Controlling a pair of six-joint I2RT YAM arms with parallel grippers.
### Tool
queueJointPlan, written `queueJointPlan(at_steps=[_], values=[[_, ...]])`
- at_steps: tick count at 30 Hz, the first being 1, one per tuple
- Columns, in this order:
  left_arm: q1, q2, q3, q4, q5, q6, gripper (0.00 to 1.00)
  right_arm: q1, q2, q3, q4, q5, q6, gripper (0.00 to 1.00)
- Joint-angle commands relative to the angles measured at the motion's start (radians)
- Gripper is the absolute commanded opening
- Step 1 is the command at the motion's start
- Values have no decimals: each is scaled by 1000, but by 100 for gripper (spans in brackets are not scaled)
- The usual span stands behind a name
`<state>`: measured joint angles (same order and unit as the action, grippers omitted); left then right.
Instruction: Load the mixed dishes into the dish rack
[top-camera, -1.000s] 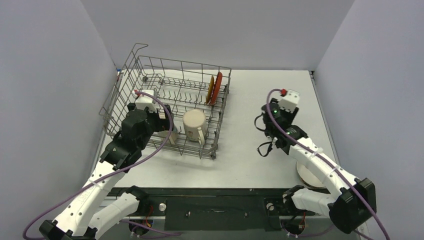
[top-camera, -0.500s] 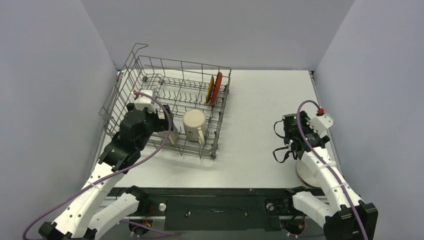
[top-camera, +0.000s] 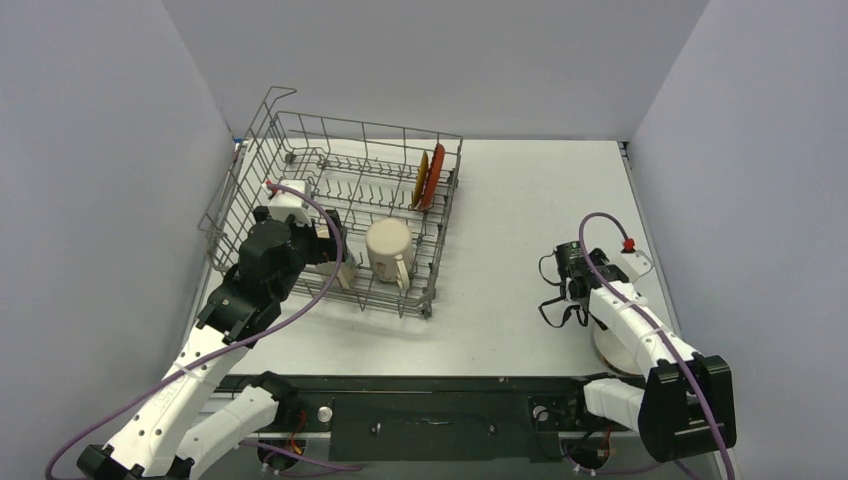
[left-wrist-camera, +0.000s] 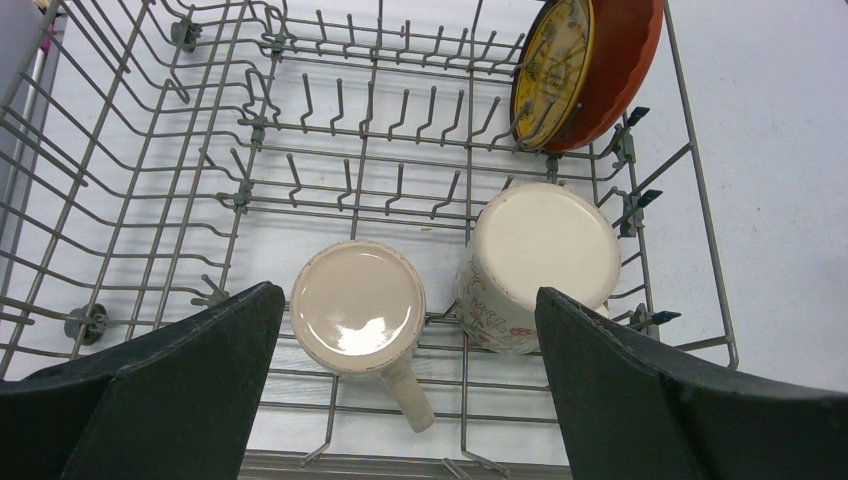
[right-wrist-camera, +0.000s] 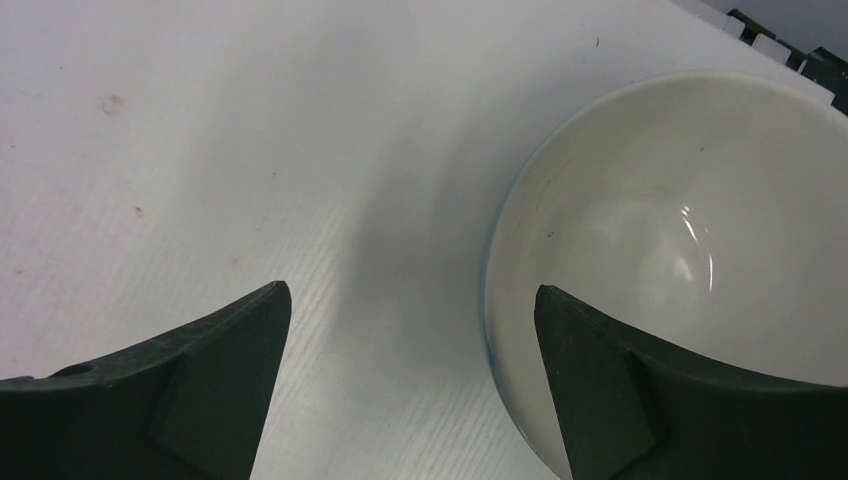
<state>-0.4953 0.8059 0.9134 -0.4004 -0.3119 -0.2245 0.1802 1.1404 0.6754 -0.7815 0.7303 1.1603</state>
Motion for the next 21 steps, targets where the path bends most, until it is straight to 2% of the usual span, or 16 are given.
queueJointPlan(at_steps=[1, 6, 8, 11, 12, 15, 16, 17, 18, 21], values=[[4, -18, 14, 40, -5, -2, 97, -26, 19, -47, 93, -52, 19, 85], [3, -16, 13, 41, 4, -2, 97, -56, 85, -89, 171, -101, 2, 73], [1, -16, 13, 41, 5, -2, 97, -74, 115, -102, 200, -126, -10, 66], [1, -16, 12, 43, 4, 0, 97, -85, 150, -106, 234, -158, -29, 51], [1, -16, 12, 42, 5, 0, 97, -84, 162, -105, 239, -159, -35, 49], [2, -15, 12, 43, 5, 1, 96, -84, 168, -104, 260, -175, -57, 14], [2, -14, 13, 43, 5, 0, 96, -84, 163, -107, 275, -181, -64, 11], [2, -12, 12, 43, 5, -2, 96, -83, 162, -111, 284, -198, -68, 4], [1, -12, 13, 43, 5, -3, 96, -83, 164, -112, 299, -206, -77, 1], [3, -10, 14, 42, -1, -9, 97, -76, 181, -100, 318, -236, -96, 0]])
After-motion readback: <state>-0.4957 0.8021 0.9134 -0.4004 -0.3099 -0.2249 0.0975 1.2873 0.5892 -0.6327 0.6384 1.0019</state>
